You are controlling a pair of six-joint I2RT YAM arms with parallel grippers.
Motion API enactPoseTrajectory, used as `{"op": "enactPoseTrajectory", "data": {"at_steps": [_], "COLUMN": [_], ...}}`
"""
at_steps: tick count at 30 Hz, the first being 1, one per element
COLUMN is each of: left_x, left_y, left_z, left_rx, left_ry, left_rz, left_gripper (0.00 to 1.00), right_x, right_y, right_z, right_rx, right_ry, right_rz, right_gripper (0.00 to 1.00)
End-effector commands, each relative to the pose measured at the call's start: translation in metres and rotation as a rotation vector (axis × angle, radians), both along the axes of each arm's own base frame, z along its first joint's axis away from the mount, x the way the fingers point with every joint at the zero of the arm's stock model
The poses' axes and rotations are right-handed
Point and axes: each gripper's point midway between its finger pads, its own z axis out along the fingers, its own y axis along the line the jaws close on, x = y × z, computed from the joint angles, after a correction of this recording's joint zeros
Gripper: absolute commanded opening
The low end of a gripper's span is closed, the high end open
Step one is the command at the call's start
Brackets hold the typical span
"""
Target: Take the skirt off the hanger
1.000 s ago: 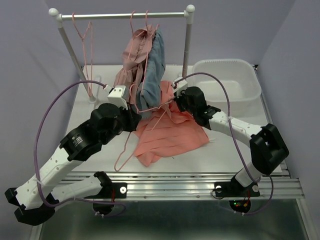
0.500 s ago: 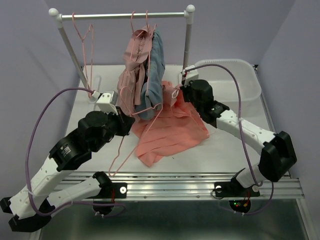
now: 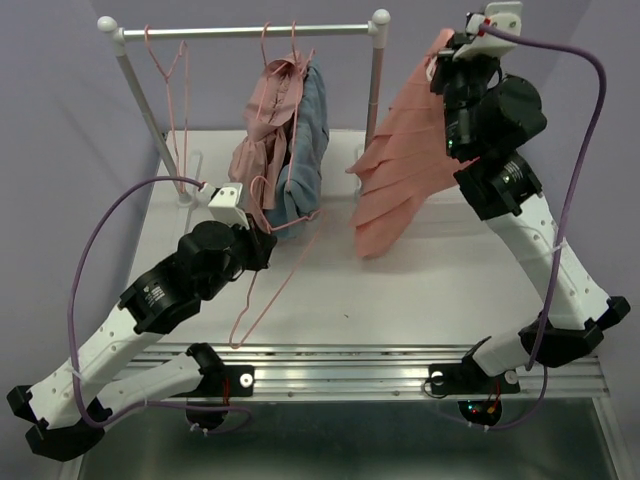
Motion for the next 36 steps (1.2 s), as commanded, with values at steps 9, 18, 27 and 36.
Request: {"op": "enactPoseTrajectory", "data": {"at_steps": [9, 18, 27, 36], "left_x": [0.013, 0.019, 0.025, 0.028], "left_y": [-0.007, -0.011, -0.012, -0.015], "left_z": [0.006, 0.009, 0.006, 0.001], "left_rx": [-0.029, -0.021, -0.018, -0.021], "left_ry": [-0.053, -0.067, -0.057, -0.050], "left_rz": [0.023, 0.029, 0.055, 0.066], "left_gripper": [0.00, 0.00, 0.00, 0.00], "right_x": [0.004, 0.051, 0.074, 0.126], "right_y": [-0.076, -0.122, -0.168, -0.169], "right_z": [0.130, 0.138, 0.138, 0.077], "right_rx": [0.072, 0.041, 0.037, -0.041], "right_ry": [-0.358, -0.566, -0.717, -0.542], "right_rz": [-0.341, -0.389, -0.344, -0.275], "right_gripper": [0.01, 0.01, 0.01, 0.01]}}
